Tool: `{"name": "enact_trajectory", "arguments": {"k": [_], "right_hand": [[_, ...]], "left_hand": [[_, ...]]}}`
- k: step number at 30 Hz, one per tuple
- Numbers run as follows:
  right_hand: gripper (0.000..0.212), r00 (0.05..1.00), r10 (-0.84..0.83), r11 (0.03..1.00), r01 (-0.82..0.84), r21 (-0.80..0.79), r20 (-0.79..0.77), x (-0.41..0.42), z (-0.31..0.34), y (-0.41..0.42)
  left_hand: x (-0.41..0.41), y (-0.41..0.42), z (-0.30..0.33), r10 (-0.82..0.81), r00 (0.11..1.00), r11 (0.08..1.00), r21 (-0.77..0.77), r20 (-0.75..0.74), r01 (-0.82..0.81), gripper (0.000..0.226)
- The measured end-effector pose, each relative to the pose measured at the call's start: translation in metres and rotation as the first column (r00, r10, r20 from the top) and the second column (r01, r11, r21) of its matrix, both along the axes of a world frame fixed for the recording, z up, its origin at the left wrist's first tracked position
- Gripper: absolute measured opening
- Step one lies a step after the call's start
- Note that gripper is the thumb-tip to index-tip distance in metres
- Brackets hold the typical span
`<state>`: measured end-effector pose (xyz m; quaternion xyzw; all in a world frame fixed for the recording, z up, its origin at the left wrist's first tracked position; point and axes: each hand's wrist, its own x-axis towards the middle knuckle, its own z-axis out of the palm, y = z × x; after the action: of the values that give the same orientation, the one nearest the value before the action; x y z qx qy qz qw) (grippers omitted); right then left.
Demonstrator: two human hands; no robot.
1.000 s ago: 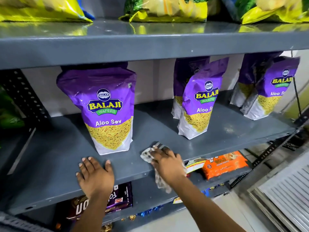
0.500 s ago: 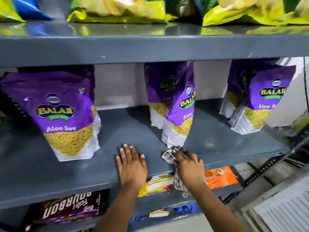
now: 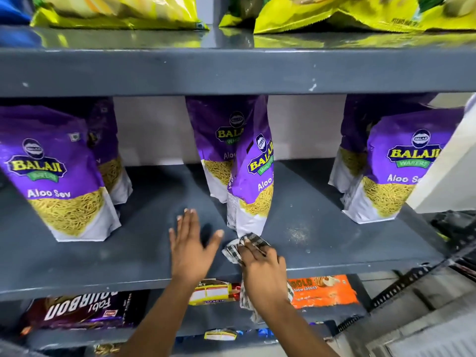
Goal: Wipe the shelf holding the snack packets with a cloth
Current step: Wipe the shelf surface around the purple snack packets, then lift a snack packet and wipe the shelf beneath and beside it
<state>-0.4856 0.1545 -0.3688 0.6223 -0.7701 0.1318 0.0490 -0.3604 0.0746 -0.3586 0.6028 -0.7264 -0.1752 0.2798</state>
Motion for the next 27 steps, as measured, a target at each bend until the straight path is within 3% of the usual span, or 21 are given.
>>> {"name": "enact_trajectory", "arguments": {"k": [4,9,15,17,20,24,27], "right_hand": [[0.047,1.000,-0.008,1.000,0.007,0.018,0.021,0.000,0.003,0.002],[0.050,1.000,0.009,1.000,-0.008,-0.017,0.021,-0.001,0.001,0.003],[0.037,1.000,0.020,1.000,-0.020,-0.019,0.017,0.000,-0.003,0.007],[0.034,0.999,-0.019,0.998,0.017,0.064,0.034,0.002,0.004,0.009],[0.033,0.978,0.035,0.991,-0.060,0.116,0.204,0.033,0.023,0.000],[0.025,0.991,0.098,0.994,-0.102,0.033,0.094,0.089,0.045,-0.052],[0.038,0.992,0.031,0.978,-0.056,0.202,0.126,0.092,0.038,-0.113]], "left_hand": [[-0.053,0.009,0.037,-0.097,0.962,0.994,0.015,-0.255,0.104,0.103],[-0.079,-0.006,0.062,0.027,0.855,0.991,0.126,-0.517,0.045,0.092],[-0.068,-0.026,0.078,0.042,0.904,0.985,0.171,-0.426,0.035,0.050],[-0.061,-0.035,0.082,-0.010,0.913,0.982,0.168,-0.407,0.085,0.047],[-0.055,-0.050,0.090,-0.103,0.942,0.967,0.191,-0.321,0.171,0.049],[-0.042,-0.066,0.104,-0.243,0.931,0.922,0.233,-0.271,0.308,0.052],[-0.033,-0.075,0.114,-0.295,0.915,0.890,0.269,-0.275,0.368,0.044]]}}
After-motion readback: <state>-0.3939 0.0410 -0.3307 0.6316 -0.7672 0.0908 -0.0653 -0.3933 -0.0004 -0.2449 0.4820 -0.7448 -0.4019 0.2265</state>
